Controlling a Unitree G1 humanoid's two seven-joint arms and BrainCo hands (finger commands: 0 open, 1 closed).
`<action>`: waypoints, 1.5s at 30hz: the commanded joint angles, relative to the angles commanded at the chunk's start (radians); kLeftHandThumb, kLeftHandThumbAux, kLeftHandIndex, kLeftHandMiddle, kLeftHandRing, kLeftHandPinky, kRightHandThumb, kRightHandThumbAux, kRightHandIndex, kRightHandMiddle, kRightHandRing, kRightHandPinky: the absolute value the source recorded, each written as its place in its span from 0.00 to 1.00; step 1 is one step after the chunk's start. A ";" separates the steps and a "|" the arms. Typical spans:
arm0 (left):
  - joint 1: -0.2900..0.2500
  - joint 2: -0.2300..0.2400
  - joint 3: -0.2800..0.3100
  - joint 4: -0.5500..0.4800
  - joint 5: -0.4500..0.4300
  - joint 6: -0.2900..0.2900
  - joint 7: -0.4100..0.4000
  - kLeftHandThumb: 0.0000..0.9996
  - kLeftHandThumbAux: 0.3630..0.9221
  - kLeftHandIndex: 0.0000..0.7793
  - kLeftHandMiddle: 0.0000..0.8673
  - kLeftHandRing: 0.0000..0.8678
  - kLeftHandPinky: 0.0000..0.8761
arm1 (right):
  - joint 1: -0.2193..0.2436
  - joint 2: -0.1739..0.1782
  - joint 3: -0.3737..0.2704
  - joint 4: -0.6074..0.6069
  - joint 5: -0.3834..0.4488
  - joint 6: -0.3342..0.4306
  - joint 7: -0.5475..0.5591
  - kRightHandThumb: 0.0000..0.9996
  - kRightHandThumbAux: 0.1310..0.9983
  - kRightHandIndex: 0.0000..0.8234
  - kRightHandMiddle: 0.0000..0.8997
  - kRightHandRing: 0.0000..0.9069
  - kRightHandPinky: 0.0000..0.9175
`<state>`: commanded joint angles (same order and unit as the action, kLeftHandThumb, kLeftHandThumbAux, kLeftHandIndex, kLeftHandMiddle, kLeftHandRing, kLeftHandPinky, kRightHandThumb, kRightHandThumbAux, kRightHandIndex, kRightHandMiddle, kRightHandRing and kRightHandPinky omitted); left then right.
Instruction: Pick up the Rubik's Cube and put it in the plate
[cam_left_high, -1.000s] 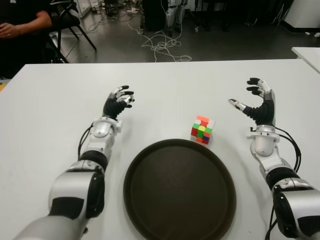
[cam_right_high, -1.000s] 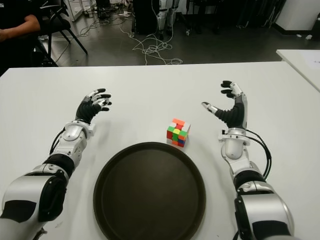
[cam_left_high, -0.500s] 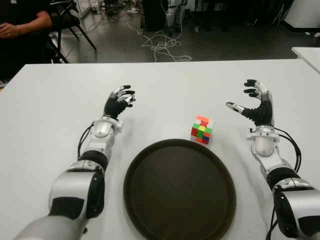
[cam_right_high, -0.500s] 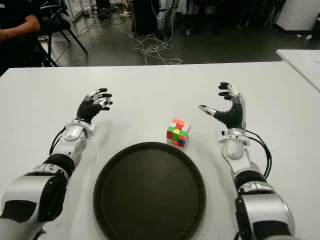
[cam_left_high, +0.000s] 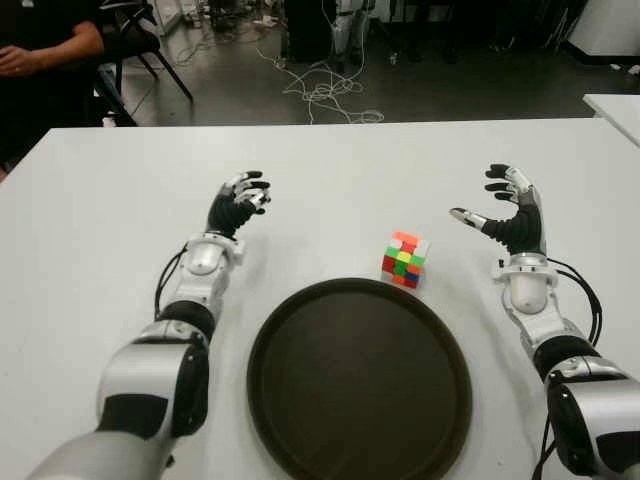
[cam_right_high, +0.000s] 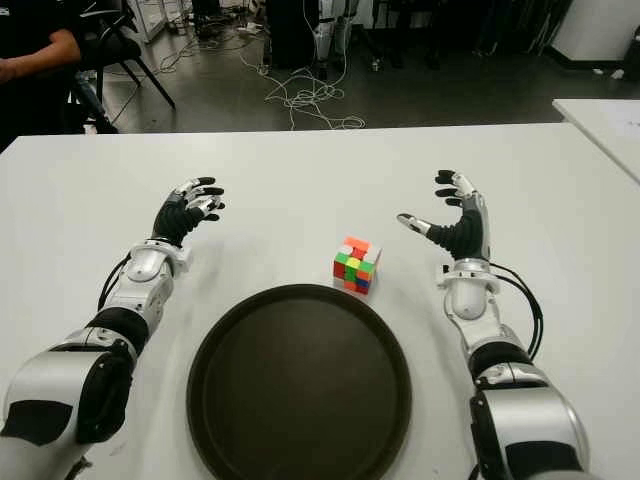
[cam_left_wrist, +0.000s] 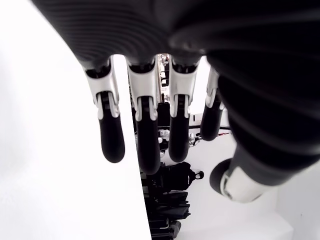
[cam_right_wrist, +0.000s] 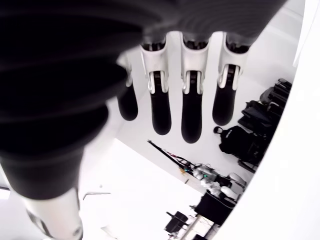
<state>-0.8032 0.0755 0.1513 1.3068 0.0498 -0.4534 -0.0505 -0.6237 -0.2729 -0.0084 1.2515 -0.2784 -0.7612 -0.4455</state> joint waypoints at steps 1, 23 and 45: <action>0.000 0.000 0.001 0.000 -0.001 0.001 0.000 0.25 0.63 0.32 0.37 0.40 0.43 | -0.001 0.001 -0.002 0.002 0.002 0.002 0.004 0.00 0.75 0.32 0.34 0.35 0.35; 0.000 0.002 0.004 0.002 -0.006 0.001 -0.016 0.24 0.61 0.31 0.36 0.38 0.40 | -0.003 -0.001 -0.006 0.013 0.020 -0.018 0.042 0.02 0.79 0.35 0.37 0.41 0.41; -0.001 0.002 0.016 0.004 -0.011 0.005 -0.014 0.22 0.63 0.30 0.36 0.38 0.38 | -0.004 -0.003 0.001 0.017 0.017 -0.005 0.049 0.00 0.78 0.34 0.35 0.38 0.38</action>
<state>-0.8042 0.0772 0.1671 1.3103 0.0390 -0.4488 -0.0646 -0.6275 -0.2759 -0.0072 1.2688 -0.2613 -0.7665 -0.3967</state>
